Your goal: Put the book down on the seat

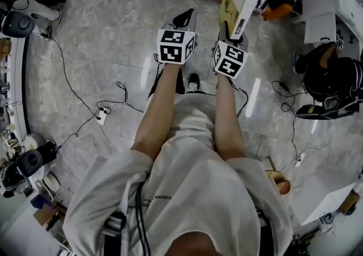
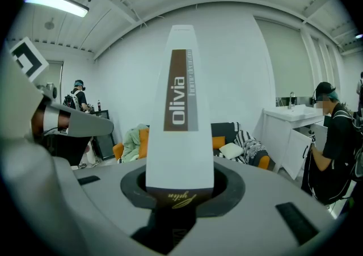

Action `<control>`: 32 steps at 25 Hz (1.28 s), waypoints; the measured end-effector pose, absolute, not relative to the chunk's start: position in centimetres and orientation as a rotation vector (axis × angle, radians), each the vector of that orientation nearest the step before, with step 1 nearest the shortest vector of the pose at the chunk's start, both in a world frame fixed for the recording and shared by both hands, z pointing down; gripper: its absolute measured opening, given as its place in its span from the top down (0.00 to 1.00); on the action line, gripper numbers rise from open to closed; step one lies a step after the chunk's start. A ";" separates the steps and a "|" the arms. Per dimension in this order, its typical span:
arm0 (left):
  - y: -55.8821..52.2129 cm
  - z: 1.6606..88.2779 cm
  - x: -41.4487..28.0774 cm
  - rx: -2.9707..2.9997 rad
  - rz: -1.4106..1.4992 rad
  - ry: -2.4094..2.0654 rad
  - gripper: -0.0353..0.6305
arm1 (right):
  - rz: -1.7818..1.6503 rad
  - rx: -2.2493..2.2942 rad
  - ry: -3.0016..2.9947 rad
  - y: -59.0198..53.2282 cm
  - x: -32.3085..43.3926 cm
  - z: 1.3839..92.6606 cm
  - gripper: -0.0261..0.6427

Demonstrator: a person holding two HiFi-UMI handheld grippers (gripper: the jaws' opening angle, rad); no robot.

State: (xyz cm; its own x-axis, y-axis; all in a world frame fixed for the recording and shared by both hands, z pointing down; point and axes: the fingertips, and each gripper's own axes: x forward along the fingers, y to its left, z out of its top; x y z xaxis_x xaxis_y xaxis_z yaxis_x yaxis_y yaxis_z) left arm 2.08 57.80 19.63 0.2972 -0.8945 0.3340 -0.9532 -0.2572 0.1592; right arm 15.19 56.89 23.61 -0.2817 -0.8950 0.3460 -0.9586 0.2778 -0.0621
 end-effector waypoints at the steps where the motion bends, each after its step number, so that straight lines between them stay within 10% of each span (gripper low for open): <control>1: 57.5 19.8 2.3 2.244 0.254 -1.661 0.94 | 0.377 1.710 -2.301 56.7 15.3 23.7 0.78; 32: 38.8 21.7 1.3 2.370 0.294 -1.361 0.94 | 0.554 1.865 -2.136 40.8 13.5 26.5 0.77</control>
